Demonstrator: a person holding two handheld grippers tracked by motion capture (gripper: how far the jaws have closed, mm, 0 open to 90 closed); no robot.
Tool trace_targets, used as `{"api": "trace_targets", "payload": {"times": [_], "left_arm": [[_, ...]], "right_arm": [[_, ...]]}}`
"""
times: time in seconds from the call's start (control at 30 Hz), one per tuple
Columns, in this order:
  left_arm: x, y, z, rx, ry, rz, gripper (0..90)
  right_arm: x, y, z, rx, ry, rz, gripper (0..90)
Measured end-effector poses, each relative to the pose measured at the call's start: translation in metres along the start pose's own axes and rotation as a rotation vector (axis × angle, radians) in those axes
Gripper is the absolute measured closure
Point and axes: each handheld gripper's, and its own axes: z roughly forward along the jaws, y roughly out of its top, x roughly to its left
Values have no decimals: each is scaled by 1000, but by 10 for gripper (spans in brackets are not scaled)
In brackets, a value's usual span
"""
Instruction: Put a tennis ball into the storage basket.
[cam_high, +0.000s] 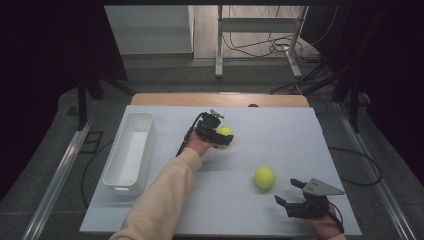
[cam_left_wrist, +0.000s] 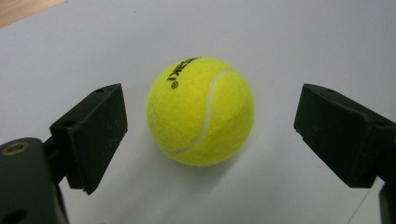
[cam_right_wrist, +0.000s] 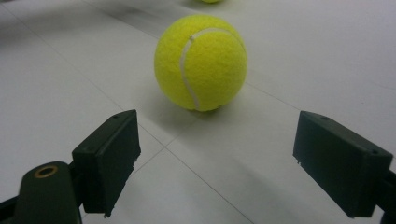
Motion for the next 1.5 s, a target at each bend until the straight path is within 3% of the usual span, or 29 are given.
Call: {"api": "trace_targets", "payload": {"times": [0.57,0.87,1.07,1.5], "left_arm": [[5,2,22,35,9,-20,102],[6,1,28,55,3,-21,183],[6,1,27,57,-7,-25,257],[4,2,14,43,-8,8,264]], "right_arm": [[0,0,0,2,-5,1,154],[0,0,0,4,-4,-1,154],[0,0,0,7,-7,-4,154],[0,0,-1,4,-10,-6,155]]}}
